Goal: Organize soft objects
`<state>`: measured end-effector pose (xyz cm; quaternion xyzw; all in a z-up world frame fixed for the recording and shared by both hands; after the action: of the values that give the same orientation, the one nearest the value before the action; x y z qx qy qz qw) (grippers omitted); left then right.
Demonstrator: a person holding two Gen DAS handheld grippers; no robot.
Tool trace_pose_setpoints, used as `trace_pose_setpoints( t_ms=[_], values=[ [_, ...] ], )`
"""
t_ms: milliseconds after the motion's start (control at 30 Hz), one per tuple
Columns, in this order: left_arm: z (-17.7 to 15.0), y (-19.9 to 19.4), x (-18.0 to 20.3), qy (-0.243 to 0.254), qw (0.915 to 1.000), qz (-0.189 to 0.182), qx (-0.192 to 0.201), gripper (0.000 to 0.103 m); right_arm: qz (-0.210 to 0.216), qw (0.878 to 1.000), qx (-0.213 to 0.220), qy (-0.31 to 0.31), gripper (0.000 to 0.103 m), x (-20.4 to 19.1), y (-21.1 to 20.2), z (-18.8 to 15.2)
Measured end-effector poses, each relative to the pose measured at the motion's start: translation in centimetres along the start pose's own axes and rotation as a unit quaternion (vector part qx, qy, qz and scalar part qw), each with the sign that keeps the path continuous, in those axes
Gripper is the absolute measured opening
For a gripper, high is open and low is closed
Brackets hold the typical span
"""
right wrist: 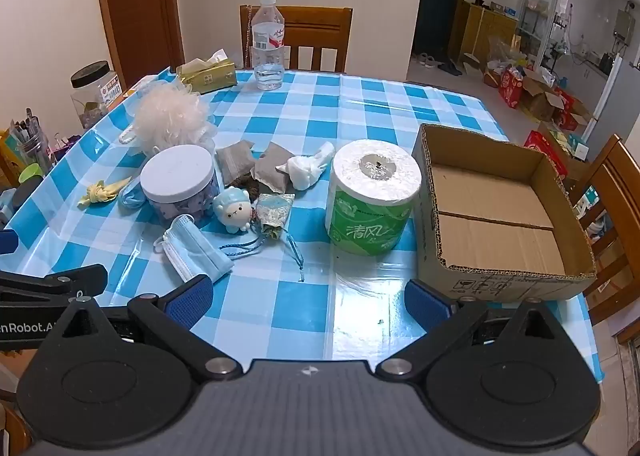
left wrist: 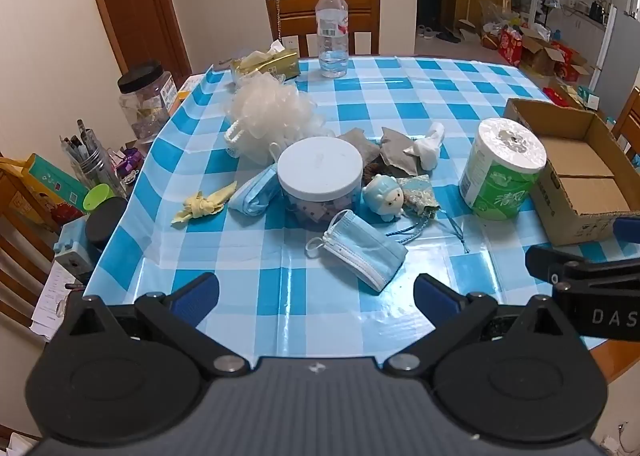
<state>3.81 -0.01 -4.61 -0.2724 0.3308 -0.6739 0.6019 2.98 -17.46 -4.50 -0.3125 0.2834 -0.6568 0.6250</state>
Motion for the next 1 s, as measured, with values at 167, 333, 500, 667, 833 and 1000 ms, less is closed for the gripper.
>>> trace_pose_setpoints(
  t_ms=[167,333,500,667,833,1000],
  values=[
    [0.1,-0.1,-0.1,0.001,1.0,0.004,0.003,0.102,0.005,1.0,0.002,0.002,0.103,-0.1,-0.1,0.0],
    [0.4,0.0,-0.3,0.003,1.0,0.004,-0.002,0.102,0.003,1.0,0.006,0.001,0.103,-0.1,-0.2,0.1],
    [0.6,0.3,-0.2,0.001,1.0,0.004,-0.005,0.102,0.002,1.0,0.003,0.003,0.103,0.1,-0.2,0.3],
    [0.5,0.3,0.1,0.002,1.0,0.005,-0.004,0.102,0.002,1.0,0.004,0.005,0.103,0.4,-0.2,0.2],
    [0.5,0.3,0.5,0.004,1.0,0.008,-0.003,0.102,0.002,1.0,0.004,0.004,0.103,0.4,-0.2,0.3],
    [0.6,0.2,0.5,0.003,1.0,0.008,-0.002,0.102,0.002,1.0,0.004,0.004,0.103,0.3,-0.2,0.3]
  ],
)
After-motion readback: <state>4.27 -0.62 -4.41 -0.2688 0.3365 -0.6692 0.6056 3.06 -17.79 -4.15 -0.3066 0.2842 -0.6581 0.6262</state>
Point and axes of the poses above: each gripper's, at about its wrist camera, not at the fingertips, and y roughly the way its jaws point, x to its right, z to its top, the point moved 6 cm from there along y, roughly the way its jaws point, and after that the axes turned 3 degrees about -z, right-handed, at the moved point
